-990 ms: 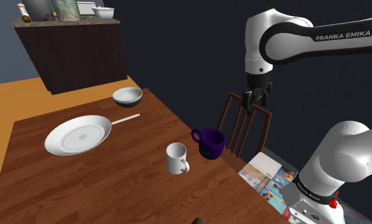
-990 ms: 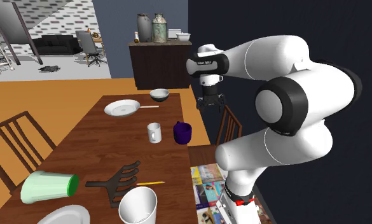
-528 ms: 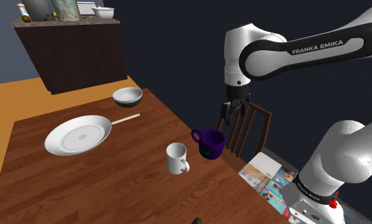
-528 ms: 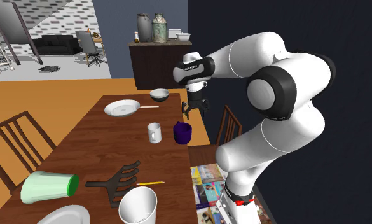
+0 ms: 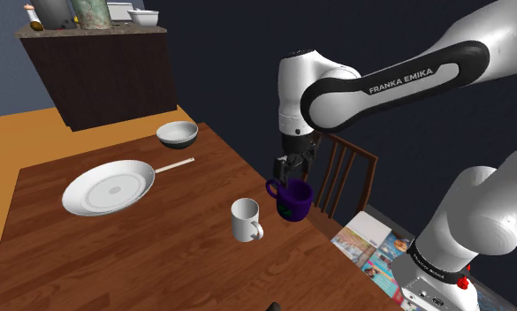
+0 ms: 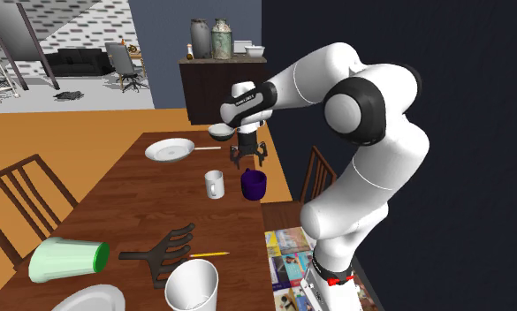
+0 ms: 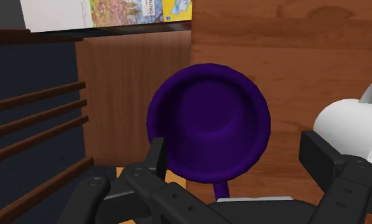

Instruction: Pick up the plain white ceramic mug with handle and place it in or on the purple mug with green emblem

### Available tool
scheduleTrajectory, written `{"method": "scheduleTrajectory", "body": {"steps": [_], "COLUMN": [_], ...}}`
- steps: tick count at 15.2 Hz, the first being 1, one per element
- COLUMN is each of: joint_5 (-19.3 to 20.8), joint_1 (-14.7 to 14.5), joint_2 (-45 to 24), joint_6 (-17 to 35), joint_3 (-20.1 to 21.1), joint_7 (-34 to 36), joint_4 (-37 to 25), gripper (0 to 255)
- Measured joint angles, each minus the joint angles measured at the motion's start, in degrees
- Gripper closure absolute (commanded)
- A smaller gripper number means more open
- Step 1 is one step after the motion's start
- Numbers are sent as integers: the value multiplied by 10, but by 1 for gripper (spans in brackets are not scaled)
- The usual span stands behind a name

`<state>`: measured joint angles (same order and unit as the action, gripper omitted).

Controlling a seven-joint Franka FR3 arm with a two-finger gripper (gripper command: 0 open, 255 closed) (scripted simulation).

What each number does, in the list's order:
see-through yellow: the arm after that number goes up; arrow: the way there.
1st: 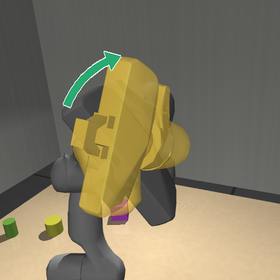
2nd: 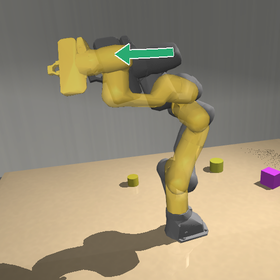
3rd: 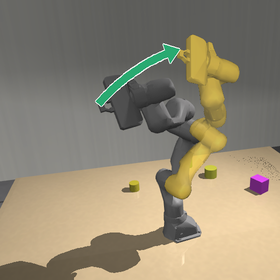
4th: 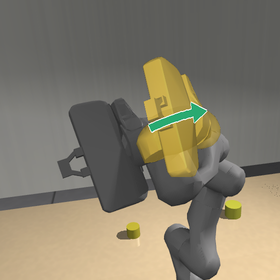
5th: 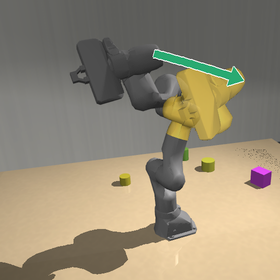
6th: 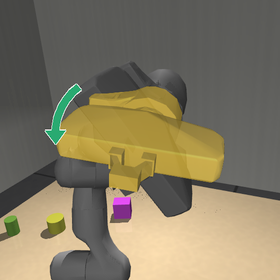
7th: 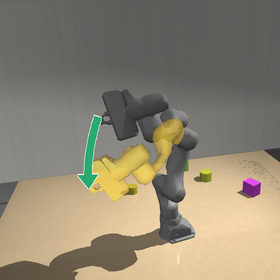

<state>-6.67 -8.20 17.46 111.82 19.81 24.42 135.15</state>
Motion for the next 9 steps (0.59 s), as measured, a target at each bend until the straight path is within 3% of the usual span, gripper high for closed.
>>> {"method": "scheduleTrajectory", "body": {"steps": [9], "joint_5": [44], "joint_1": [-27], "joint_2": [-158], "joint_6": [91], "joint_3": [64], "joint_7": [83], "joint_4": [-103], "gripper": [0]}}
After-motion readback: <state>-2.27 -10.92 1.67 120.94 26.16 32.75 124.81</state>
